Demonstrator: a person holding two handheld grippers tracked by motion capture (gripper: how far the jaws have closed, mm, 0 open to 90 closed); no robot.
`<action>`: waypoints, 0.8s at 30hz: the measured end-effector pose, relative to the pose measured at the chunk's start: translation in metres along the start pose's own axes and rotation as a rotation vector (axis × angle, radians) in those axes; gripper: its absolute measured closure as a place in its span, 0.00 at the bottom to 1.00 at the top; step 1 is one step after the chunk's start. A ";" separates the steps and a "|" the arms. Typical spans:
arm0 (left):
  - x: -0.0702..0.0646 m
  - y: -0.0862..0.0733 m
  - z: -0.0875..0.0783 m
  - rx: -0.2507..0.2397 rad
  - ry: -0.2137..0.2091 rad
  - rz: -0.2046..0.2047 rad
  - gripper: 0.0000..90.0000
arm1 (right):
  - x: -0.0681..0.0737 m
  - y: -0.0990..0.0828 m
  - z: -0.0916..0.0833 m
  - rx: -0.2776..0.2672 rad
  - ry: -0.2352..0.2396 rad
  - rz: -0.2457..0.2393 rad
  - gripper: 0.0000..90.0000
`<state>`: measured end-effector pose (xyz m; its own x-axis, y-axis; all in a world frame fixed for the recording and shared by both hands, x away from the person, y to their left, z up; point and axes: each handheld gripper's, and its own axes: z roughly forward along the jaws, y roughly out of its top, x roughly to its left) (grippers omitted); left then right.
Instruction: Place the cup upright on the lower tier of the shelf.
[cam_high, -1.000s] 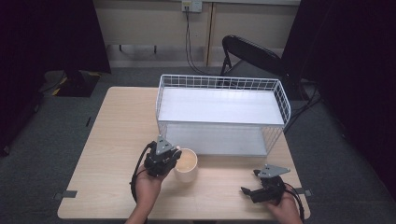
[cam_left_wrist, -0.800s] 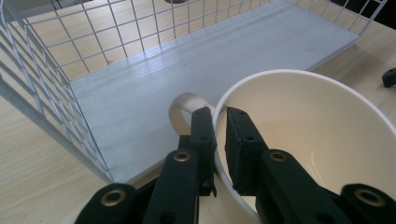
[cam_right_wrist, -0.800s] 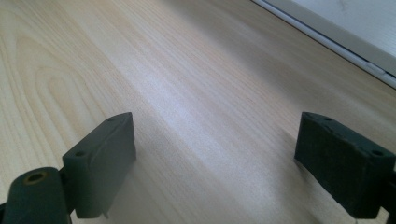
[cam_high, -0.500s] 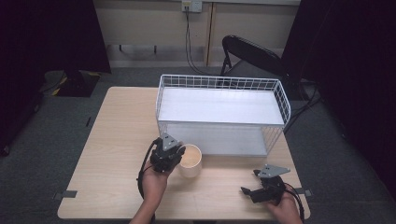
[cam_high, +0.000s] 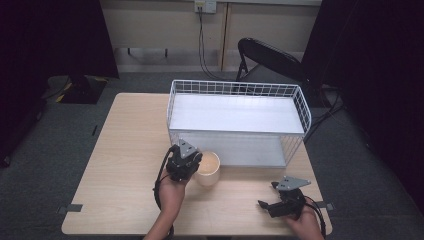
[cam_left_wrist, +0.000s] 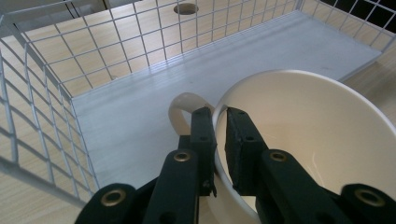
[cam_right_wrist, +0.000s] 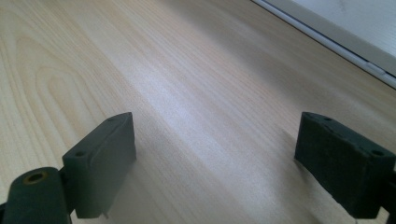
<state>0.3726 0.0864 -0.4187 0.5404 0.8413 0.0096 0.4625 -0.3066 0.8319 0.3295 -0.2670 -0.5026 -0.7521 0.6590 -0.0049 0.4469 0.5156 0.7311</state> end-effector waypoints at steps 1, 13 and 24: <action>0.000 0.001 0.001 -0.003 0.002 -0.005 0.91 | 0.000 0.000 0.000 0.000 0.000 0.000 0.13; -0.007 0.005 0.014 0.005 0.029 0.001 0.91 | 0.000 0.000 0.000 0.000 0.000 0.000 0.13; -0.009 0.008 0.024 0.001 0.039 -0.020 0.91 | 0.000 0.000 0.000 0.000 0.000 0.000 0.13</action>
<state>0.3884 0.0656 -0.4258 0.5031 0.8641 0.0144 0.4736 -0.2897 0.8317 0.3295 -0.2670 -0.5026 -0.7521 0.6590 -0.0050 0.4468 0.5155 0.7312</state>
